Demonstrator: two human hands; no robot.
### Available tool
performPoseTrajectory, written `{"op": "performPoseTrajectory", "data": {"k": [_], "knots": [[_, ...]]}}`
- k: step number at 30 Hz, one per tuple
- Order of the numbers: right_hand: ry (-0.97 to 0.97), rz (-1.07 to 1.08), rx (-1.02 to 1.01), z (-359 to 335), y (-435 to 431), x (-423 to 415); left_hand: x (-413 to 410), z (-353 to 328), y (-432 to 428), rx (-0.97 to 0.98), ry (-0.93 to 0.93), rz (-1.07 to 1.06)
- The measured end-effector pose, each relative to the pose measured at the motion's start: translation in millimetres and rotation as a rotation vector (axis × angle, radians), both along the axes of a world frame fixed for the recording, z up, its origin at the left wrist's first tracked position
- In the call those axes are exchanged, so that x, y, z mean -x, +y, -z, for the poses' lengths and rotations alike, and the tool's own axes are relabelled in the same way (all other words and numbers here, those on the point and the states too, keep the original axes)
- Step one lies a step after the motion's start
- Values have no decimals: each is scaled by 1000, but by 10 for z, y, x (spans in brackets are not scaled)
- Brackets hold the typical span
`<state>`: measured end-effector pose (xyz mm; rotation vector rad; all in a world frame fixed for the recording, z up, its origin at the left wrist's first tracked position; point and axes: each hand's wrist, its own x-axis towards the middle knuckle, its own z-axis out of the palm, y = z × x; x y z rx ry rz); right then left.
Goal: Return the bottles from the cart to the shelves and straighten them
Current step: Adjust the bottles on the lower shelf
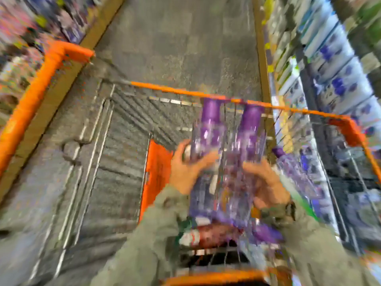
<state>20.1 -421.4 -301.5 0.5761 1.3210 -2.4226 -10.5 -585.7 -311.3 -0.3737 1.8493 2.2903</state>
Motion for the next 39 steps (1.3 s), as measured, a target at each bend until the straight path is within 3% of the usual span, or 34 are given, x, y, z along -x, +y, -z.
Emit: {"op": "performPoseTrajectory", "data": {"k": [4,21,32,39], "knots": [[91,-43,121,-352,-55,-262,-199,-498,7,-37,39,9],[421,306,0,-1792,237,-1135,-636,-1922,423,-173,305,389],[528,602,-135,-2295,728,-2012,-1202,-2531,1209,-197,444,646],[611,659,-236,-2562,1000,-2606,-1671,-2808,1563,-247,457,752]]}}
